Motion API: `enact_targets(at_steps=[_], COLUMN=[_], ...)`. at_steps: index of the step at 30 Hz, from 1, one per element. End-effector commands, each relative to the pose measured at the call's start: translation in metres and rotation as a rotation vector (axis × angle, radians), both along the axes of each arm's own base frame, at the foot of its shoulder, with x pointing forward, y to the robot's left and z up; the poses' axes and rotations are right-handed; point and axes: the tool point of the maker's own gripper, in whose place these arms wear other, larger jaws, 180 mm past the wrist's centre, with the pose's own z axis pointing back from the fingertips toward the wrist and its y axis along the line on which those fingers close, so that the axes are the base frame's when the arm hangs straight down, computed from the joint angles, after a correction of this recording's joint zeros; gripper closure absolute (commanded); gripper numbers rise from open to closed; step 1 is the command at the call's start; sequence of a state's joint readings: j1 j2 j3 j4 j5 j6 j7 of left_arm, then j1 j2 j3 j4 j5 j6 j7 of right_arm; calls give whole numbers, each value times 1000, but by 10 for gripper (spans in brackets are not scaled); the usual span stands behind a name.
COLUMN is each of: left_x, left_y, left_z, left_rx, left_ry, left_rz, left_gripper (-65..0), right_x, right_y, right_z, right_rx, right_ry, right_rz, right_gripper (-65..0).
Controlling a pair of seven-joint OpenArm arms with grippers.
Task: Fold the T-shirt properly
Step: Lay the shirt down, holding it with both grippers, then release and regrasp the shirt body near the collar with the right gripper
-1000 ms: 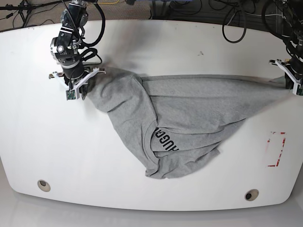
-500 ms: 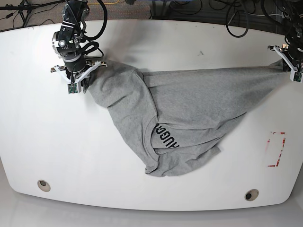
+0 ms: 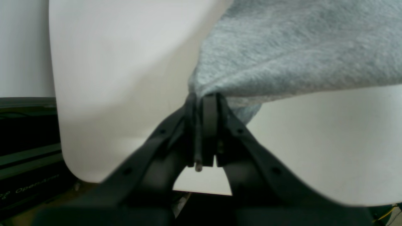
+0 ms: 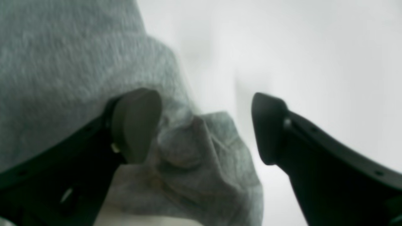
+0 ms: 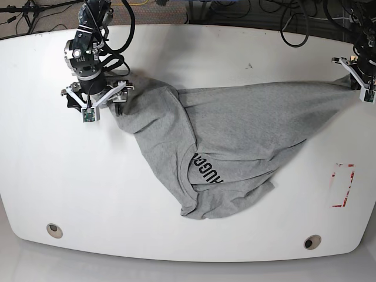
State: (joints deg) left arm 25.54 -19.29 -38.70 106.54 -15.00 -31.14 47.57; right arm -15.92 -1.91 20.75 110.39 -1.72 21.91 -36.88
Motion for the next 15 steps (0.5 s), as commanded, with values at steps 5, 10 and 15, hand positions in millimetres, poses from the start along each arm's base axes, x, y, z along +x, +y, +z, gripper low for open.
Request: enact_targets(at_steps=[5,10,15], left_x=[6,7,7], left_y=[4,2,3], left_z=[11,10,10], left_rx=[22,19,21], left_ry=[-31,-31,-31], left_rz=[-12,-14,-14], left_gripper=[0,0,0], right_x=[25,33,38], right_y=[51,108,149], right_z=[35,43,42], right_rx=[26,63,78], right_ry=[-122,-150,-150], right_rz=[184,346,471], right_gripper=[-482,-482,-482])
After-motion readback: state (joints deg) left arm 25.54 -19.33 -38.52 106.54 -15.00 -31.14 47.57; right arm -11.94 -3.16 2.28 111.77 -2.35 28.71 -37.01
